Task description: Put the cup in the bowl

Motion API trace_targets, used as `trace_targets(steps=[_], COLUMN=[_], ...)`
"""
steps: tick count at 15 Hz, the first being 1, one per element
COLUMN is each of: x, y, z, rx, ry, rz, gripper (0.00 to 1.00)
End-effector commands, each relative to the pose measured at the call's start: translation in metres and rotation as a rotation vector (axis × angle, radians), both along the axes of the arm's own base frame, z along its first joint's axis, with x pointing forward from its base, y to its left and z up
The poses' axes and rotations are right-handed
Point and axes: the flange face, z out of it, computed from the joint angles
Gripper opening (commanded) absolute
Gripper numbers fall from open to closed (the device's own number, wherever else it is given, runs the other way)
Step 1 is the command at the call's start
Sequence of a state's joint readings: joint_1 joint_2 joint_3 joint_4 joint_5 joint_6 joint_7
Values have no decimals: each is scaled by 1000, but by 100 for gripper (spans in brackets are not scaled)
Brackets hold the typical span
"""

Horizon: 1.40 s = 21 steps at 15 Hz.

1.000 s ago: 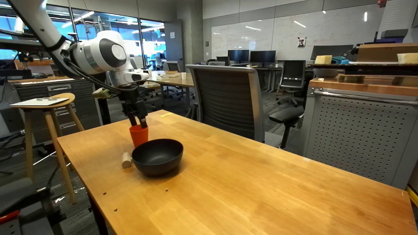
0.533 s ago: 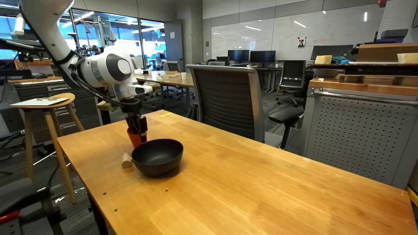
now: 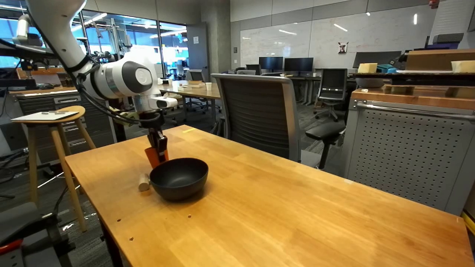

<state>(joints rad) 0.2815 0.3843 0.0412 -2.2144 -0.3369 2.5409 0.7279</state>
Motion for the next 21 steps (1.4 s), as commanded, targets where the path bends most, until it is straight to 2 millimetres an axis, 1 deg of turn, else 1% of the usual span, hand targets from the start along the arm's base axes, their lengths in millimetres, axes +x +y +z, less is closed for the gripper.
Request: trace_targets(steps=[1,3,6,8,10,12,15,17,20,21], x=[1,4,8,5,-6,-19,-32,-36,-33,-30], y=[-25,-49,-97,-130,-151,-158,-153,-145,-140,-142], z=[43,67,94,97,83,62,36,25,20,21], rx=[0,-31,-101,-148,-132,-90,17,79,148,156], ry=[-53,-100,-156,-141,-35,64,138,170,174,167], rz=[-34,-81,-190,-281,-335,-367,-361,-340,-312,-304], gripper=[1,1,1,1,1,1,1,1,2,29])
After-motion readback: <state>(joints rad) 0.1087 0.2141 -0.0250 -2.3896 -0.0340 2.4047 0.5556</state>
